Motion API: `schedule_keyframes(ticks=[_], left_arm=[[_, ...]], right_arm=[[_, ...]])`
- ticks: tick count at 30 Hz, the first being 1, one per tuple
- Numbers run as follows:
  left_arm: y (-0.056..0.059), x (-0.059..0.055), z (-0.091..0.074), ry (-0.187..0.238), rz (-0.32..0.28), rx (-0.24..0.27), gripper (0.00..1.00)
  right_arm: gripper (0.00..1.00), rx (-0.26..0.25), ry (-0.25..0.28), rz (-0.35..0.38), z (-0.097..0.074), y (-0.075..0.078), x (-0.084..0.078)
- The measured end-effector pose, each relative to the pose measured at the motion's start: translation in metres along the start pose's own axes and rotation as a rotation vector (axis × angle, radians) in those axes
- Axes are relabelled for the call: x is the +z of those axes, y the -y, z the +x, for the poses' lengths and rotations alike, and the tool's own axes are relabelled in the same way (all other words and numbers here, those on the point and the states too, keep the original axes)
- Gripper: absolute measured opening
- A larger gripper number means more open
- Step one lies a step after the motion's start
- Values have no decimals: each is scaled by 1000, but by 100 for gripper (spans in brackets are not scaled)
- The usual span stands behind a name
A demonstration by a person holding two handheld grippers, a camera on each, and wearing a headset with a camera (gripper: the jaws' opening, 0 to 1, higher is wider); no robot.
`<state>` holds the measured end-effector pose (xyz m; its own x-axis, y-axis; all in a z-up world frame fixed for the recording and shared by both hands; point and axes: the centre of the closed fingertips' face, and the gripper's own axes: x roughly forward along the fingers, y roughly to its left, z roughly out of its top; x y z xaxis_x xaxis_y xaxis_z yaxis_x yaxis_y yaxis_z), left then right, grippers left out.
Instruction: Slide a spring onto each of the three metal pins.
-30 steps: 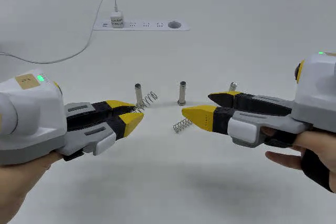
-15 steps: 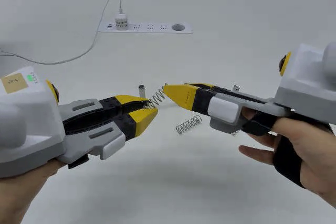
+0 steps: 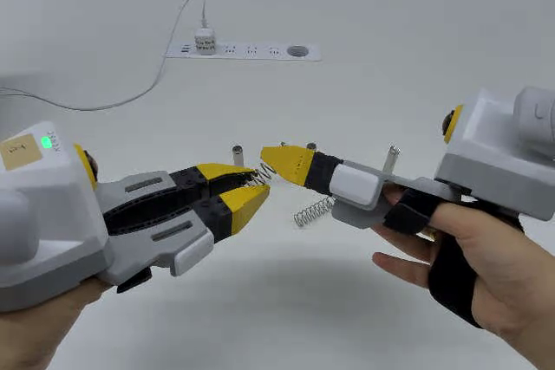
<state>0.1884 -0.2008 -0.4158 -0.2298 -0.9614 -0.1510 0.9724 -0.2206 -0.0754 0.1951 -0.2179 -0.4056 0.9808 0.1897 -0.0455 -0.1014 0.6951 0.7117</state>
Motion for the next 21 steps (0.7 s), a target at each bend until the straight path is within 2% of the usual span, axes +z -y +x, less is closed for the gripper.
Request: schedule_keyframes(ticks=[8, 16, 18, 20, 21], left_arm=[[2, -3, 0, -16, 2, -6, 10], [0, -4, 1, -35, 3, 12, 11], [-1, -6, 0, -51, 3, 26, 13], [-6, -17, -2, -120, -4, 63, 18], [-6, -18, -2, -129, 7, 64, 20]], right_arm=[[11, 33, -6, 3, 0, -5, -1], [11, 33, -10, -57, 1, -8, -1], [11, 26, -15, -86, 2, -9, -1], [11, 25, -6, -99, 4, -10, 0], [11, 23, -3, -115, 5, -11, 1]])
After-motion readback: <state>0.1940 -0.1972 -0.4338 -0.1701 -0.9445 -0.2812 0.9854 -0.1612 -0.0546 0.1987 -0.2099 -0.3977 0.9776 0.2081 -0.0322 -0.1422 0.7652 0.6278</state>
